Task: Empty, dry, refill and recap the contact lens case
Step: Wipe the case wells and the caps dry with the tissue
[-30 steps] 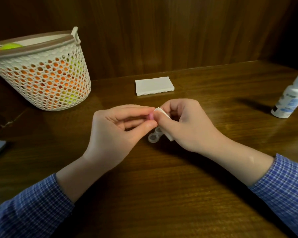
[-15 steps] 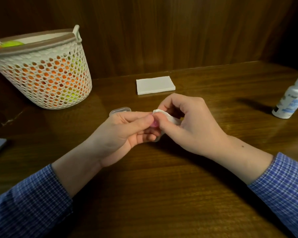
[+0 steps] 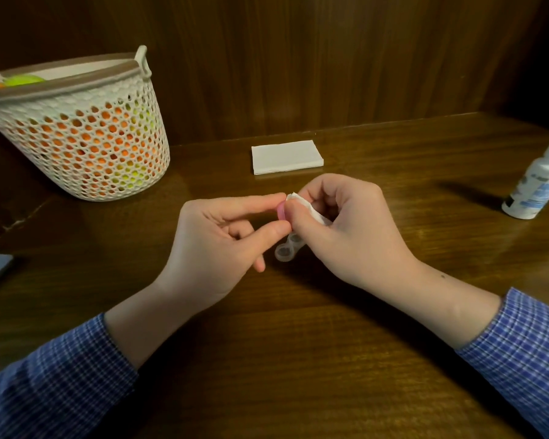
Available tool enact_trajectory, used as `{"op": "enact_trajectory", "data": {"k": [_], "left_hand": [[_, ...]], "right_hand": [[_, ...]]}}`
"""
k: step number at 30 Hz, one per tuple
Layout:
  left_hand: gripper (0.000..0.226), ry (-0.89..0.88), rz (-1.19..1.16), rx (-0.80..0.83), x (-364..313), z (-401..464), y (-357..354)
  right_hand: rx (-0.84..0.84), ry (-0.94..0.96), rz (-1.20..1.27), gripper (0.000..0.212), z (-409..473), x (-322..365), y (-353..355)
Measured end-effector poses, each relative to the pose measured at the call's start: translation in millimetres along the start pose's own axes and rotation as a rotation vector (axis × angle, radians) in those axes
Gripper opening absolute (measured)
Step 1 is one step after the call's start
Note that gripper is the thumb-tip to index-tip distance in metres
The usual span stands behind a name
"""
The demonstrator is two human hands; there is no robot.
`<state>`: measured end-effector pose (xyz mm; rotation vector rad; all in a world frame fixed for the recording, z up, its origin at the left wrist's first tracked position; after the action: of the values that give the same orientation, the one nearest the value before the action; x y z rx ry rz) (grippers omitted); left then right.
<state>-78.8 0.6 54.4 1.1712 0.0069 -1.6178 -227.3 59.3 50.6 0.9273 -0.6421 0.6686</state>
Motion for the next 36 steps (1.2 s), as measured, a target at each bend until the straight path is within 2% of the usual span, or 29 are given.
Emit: {"op": "enact_trajectory", "data": {"k": [5, 10, 16, 23, 36], "left_hand": [[0.037, -0.076, 0.096, -0.081, -10, -3, 4], [0.037, -0.113, 0.123, -0.095, -12, -5, 5], [0.034, -0.032, -0.022, -0.041, 1, 0, 1], [0.036, 0.144, -0.232, 0.083, 24, 4, -11], [0.037, 0.094, -0.216, 0.147, 23, 5, -11]], "right_hand": [[0.124, -0.081, 0.268, 0.032, 2, -6, -8], [0.218, -0.164, 0.431, 0.031, 3, -14, -16], [0.165, -0.036, 0.208, 0.030, 7, -9, -7], [0.160, -0.026, 0.083, 0.024, 7, -13, -6], [0.170, -0.005, 0.116, 0.020, 8, -19, -10]]}}
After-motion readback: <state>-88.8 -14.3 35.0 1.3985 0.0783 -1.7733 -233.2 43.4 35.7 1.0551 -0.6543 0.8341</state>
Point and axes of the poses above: each hand's wrist, its own z-axis towards the middle knuckle, its own y-axis out of the back of the hand, x = y × z, the point moved 8 cm from there along z, towards the middle knuckle, and after that the axes turned 7 degrees about x, right-handed, at the moved point
